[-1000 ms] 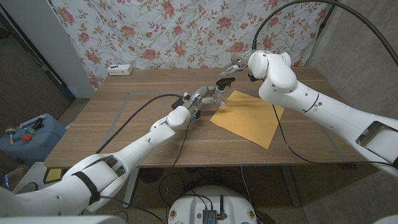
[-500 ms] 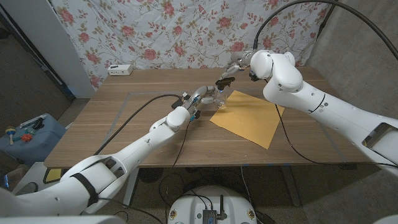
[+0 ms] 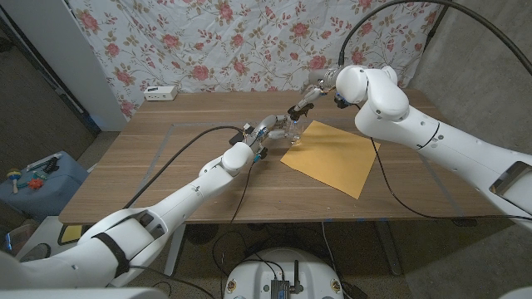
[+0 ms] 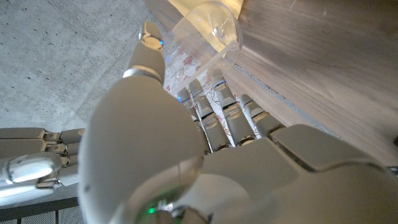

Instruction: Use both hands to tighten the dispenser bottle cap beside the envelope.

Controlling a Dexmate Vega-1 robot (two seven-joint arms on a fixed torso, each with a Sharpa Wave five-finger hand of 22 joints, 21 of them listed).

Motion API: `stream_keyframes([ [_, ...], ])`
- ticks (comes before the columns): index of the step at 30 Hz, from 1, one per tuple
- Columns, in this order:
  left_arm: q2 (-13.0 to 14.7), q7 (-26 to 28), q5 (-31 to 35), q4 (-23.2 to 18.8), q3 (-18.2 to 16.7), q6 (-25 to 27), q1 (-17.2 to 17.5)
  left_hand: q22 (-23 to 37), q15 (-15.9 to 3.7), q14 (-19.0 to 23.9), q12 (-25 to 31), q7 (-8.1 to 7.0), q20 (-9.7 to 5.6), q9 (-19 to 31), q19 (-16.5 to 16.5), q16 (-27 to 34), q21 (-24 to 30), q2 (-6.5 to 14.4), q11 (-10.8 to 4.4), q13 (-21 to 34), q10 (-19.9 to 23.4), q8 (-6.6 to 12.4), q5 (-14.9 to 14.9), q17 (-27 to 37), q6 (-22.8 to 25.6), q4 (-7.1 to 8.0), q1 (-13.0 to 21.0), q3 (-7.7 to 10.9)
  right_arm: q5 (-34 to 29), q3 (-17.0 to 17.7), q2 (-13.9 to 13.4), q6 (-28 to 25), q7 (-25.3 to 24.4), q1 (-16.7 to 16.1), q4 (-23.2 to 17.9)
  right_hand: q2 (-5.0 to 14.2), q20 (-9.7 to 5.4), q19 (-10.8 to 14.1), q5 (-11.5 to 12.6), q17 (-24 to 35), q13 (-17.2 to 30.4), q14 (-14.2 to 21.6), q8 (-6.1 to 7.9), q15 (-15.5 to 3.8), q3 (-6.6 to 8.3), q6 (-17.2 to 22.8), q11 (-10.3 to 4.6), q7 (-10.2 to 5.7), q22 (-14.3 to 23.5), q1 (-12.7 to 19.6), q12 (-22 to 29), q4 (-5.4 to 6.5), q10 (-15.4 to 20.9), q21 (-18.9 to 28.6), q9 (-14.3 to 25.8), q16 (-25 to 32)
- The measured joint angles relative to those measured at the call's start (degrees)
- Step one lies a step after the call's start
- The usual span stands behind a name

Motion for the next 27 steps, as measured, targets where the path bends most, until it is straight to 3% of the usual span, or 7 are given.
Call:
stream_keyframes([
  [13,0.31,0.12,0.32,-1.04,-0.05,0.4,0.3,0.0,-0.02,-0.01,-0.18,0.0,0.0,-0.02,0.0,0.16,0.0,0.0,0.0,0.0,0.0,-0.07,-0.01,-0.01,0.0,0.0,0.0,0.0,-4.46,-1.79,0.49,-1.17,2.8,0.02,-0.01,0.93,0.62,-0.62,-1.37,0.27,0.0,-0.61,0.91,0.61,0.23,-0.12,0.62,2.86,0.0,-0.65,0.0,-0.22,-0.62,0.0,0.26,0.1],
  [15,0.32,0.13,0.36,-1.16,-0.05,0.43,0.32,0.0,-0.07,-0.07,-0.15,0.0,0.0,-0.02,0.0,0.16,0.0,0.0,0.0,0.0,0.0,-0.1,-0.01,-0.01,0.0,0.0,0.0,0.0,-5.25,-1.91,0.64,-1.52,3.12,-0.15,0.07,1.08,0.62,-0.62,-2.06,0.5,0.0,-0.61,1.62,0.61,0.07,0.64,0.62,3.53,0.0,-0.82,0.23,-0.07,-0.62,0.0,0.44,0.29],
  [21,0.34,0.18,0.54,-1.54,-0.05,0.6,0.39,0.0,-0.08,-0.08,0.02,0.0,0.35,0.0,0.35,0.16,0.0,0.0,0.0,0.0,0.0,-0.21,0.02,-0.03,0.0,0.0,0.0,0.0,-7.41,-2.05,1.26,-2.35,3.73,-1.01,0.45,0.97,0.68,-0.24,-3.99,0.54,0.27,0.09,3.48,0.82,0.07,4.7,1.54,3.48,0.0,-1.66,0.89,-0.07,0.37,0.3,0.81,0.73],
  [27,0.38,0.35,0.74,-1.99,-0.03,0.86,0.56,0.0,-0.08,-0.08,0.03,0.0,0.32,0.01,0.32,0.16,0.0,0.0,0.0,0.0,0.0,0.0,0.17,-0.05,0.0,0.0,0.0,0.0,-9.12,-1.9,1.74,-2.99,4.06,-1.88,0.79,1.05,0.47,0.57,-5.69,0.54,0.27,0.46,5.59,0.61,0.07,9.28,1.53,3.33,0.0,-2.03,1.34,-0.07,1.8,0.3,1.33,0.73],
])
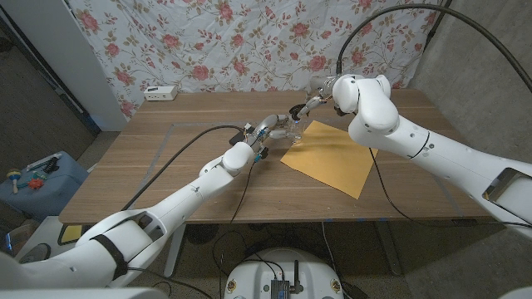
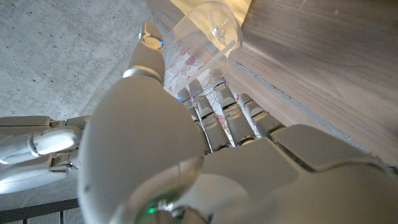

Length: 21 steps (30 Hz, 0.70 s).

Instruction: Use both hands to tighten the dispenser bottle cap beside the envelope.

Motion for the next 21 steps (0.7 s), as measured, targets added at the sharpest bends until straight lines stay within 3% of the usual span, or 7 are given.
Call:
stream_keyframes([
  [21,0.09,0.19,0.11,-0.97,0.1,0.35,0.27,0.0,-0.01,-0.01,-0.09,0.0,0.0,0.02,0.0,-0.16,0.0,0.0,0.0,0.0,0.0,-0.06,-0.01,0.05,0.0,0.0,0.0,0.0,-2.98,0.72,0.39,-1.03,-0.77,-0.88,0.26,0.84,-0.47,1.91,-3.9,-0.01,-0.17,4.04,4.43,-1.37,0.49,12.97,-0.3,-1.29,0.0,-1.6,0.88,0.0,5.22,0.44,-0.17,1.06],
])
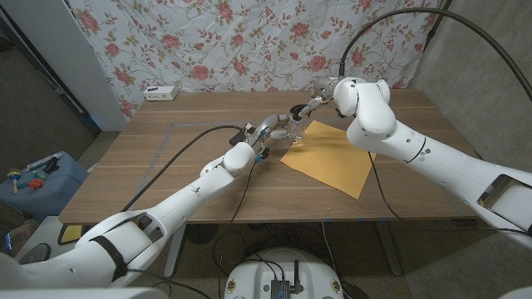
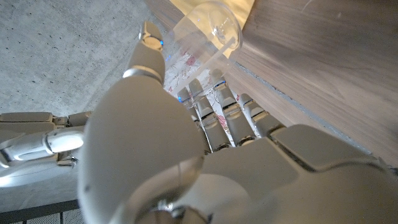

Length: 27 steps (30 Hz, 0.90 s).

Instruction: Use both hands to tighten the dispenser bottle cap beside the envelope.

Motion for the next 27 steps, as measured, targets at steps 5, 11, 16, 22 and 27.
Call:
stream_keyframes([
  [5,-0.05,0.2,0.17,0.0,0.02,0.53,0.03,0.0,0.0,0.0,-0.12,0.0,0.0,-0.01,0.0,-0.01,0.0,0.0,0.0,0.0,0.0,-0.06,-0.01,0.0,0.0,0.0,0.0,0.0,-0.65,1.34,1.91,-0.29,-0.16,-2.16,0.86,0.0,0.26,0.36,-0.64,0.0,0.0,1.07,1.11,-0.26,0.0,2.92,-0.33,-0.13,0.0,-0.29,0.33,0.0,1.74,0.0,-0.26,0.44],
  [11,-0.07,0.23,0.17,0.0,0.03,0.54,0.16,0.0,0.0,0.0,0.07,0.0,0.0,-0.02,0.0,0.0,0.0,0.0,0.0,0.0,0.0,-0.12,-0.05,0.0,0.0,0.0,0.0,0.0,-1.35,1.35,2.18,-0.53,-0.46,-2.27,0.97,0.31,-0.13,1.36,-1.29,-0.14,0.0,2.52,2.24,-1.1,0.0,6.81,-1.0,-0.51,0.0,-1.05,0.77,0.0,3.49,0.0,-0.53,0.87],
  [16,-0.02,0.42,0.17,-0.02,0.04,0.51,0.39,0.0,0.0,0.0,0.09,0.0,0.0,-0.04,0.0,0.16,0.0,0.0,0.0,0.0,0.0,0.01,-0.05,-0.01,0.0,0.0,0.0,0.0,-1.77,1.4,3.06,-0.63,-0.78,-2.6,1.27,0.53,-0.19,1.85,-1.73,-0.16,-0.09,3.43,2.99,-1.38,0.45,9.71,-0.93,-0.72,0.0,-1.26,0.91,0.04,4.85,0.0,-0.8,0.89],
  [22,0.13,0.7,0.15,-0.32,-0.07,0.28,0.79,0.0,0.0,0.0,0.09,0.0,0.0,-0.05,0.0,0.16,0.0,0.0,0.0,0.0,0.0,0.02,-0.16,-0.02,0.0,0.0,0.0,0.0,-2.63,1.4,3.06,-0.68,-1.15,-2.6,1.27,0.91,-0.74,2.79,-2.58,-0.15,-0.27,5.28,4.29,-2.02,0.72,13.87,-1.66,-1.32,0.0,-1.63,1.18,-0.24,7.38,0.0,-1.06,0.89],
  [27,0.31,0.82,0.14,-0.58,-0.21,0.21,1.13,0.0,0.0,0.0,0.08,0.0,0.0,-0.04,0.0,0.16,0.0,0.0,0.0,0.0,0.0,0.05,-0.16,-0.05,0.0,0.0,0.0,0.0,-3.9,0.94,4.52,-0.69,-1.24,-2.69,2.1,0.92,-0.86,3.52,-2.58,-0.15,-0.27,6.63,4.87,-2.53,1.24,16.44,-2.01,-1.36,0.0,-1.62,1.33,-0.75,9.21,0.0,-1.33,1.23],
])
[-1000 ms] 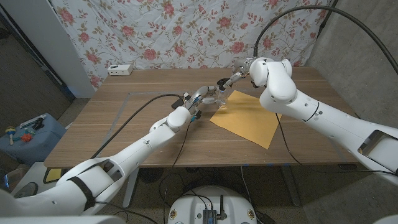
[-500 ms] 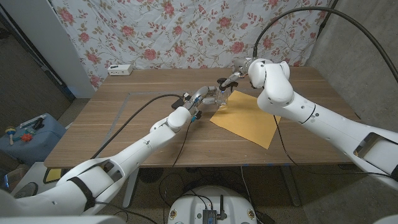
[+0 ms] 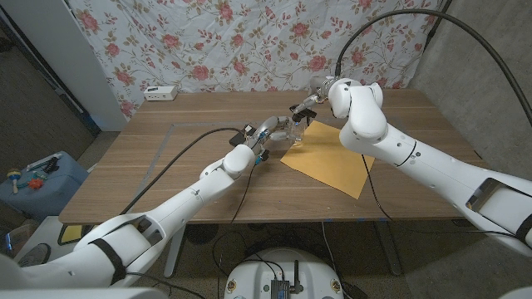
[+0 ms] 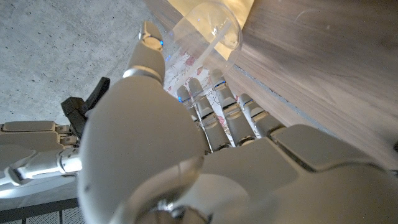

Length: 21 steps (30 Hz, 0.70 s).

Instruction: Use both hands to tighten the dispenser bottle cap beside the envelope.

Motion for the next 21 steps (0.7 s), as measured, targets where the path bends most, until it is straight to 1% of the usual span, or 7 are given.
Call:
stream_keyframes([
  [1,0.04,0.05,0.0,-0.05,-0.03,-0.04,0.06,0.0,0.0,0.0,0.0,0.0,0.0,0.0,0.0,0.0,0.0,0.0,0.0,0.0,0.0,0.0,0.0,0.0,0.0,0.0,0.0,0.0,-0.3,-0.17,0.23,0.0,0.0,0.01,0.17,0.01,-0.2,0.2,-0.23,-0.03,0.0,0.2,0.08,-0.2,0.04,0.37,-0.05,-0.35,0.0,0.0,0.07,-0.04,0.02,0.0,0.0,0.0],
  [6,0.23,0.21,-0.01,-0.32,-0.18,-0.12,0.35,0.0,0.0,0.0,-0.05,0.0,0.0,0.01,0.0,0.0,0.0,0.0,0.0,0.0,0.0,0.0,0.0,0.0,0.0,0.0,0.0,0.0,-1.85,-0.78,1.0,-0.01,0.08,0.1,0.79,0.62,-0.51,1.17,-0.6,-0.28,0.0,1.65,1.24,-1.05,0.86,4.05,-0.54,-0.35,0.0,0.62,0.07,-0.5,1.97,0.0,-0.26,0.21],
  [9,0.34,0.23,-0.02,-0.48,-0.25,-0.15,0.48,0.0,0.0,0.0,-0.07,0.0,0.0,0.01,0.0,0.0,0.0,0.0,0.0,0.0,0.0,-0.01,-0.01,0.01,0.0,0.0,0.0,0.0,-3.27,-0.9,1.21,0.06,0.27,0.1,0.98,0.92,-0.7,1.93,-0.66,-0.28,0.01,2.26,1.62,-1.66,1.06,5.56,-0.49,-0.66,0.0,0.6,0.07,-0.6,3.13,0.22,-0.52,0.21],
  [15,0.57,0.29,-0.02,-0.85,-0.37,-0.24,0.75,0.0,0.0,0.0,-0.1,0.0,0.0,0.02,0.0,0.0,0.0,0.0,0.0,0.0,0.0,-0.04,-0.03,0.04,0.0,0.0,0.0,0.0,-5.57,-1.24,2.88,0.43,0.55,-0.24,2.22,1.31,-1.15,3.2,-0.66,-0.27,-0.24,3.62,2.33,-2.32,1.85,8.72,-0.85,-1.29,0.0,0.85,0.28,-1.39,5.13,0.22,-0.78,0.21],
  [17,0.62,0.29,-0.02,-0.91,-0.39,-0.25,0.78,0.0,0.0,0.0,-0.13,0.0,0.0,0.02,0.0,-0.01,0.0,0.0,0.0,0.0,0.0,-0.07,0.03,0.05,0.0,0.0,0.0,0.0,-6.12,-1.24,3.19,0.48,0.56,-0.41,2.4,1.45,-1.38,3.43,-0.66,-0.27,-0.27,4.29,2.76,-2.65,2.01,10.04,-0.95,-1.24,0.0,0.99,0.29,-1.55,5.82,0.22,-0.8,0.21],
  [20,0.73,0.3,-0.02,-1.11,-0.46,-0.33,0.9,0.0,0.0,0.0,-0.22,0.0,0.0,0.02,0.0,-0.03,0.0,0.0,0.0,0.0,0.0,-0.1,0.18,0.05,0.0,0.0,0.0,0.0,-7.37,-1.12,3.97,0.84,0.63,-0.92,2.8,1.52,-1.44,4.11,-0.66,-0.27,-0.27,4.9,2.78,-2.86,2.25,11.45,-1.26,-1.45,0.0,1.06,0.29,-1.79,6.58,0.22,-0.97,0.42],
  [21,0.75,0.3,-0.02,-1.14,-0.47,-0.33,0.92,0.0,0.0,0.0,-0.22,0.0,0.0,0.02,0.0,-0.15,0.0,0.0,0.0,0.0,0.0,-0.11,0.18,0.05,0.0,0.0,0.0,0.0,-7.7,-1.12,3.97,0.89,0.66,-0.92,2.8,1.52,-1.54,4.2,-0.68,-0.27,-0.26,4.99,3.11,-2.95,2.28,11.71,-1.16,-1.39,0.0,1.06,0.29,-1.82,6.86,0.22,-1.04,0.42],
])
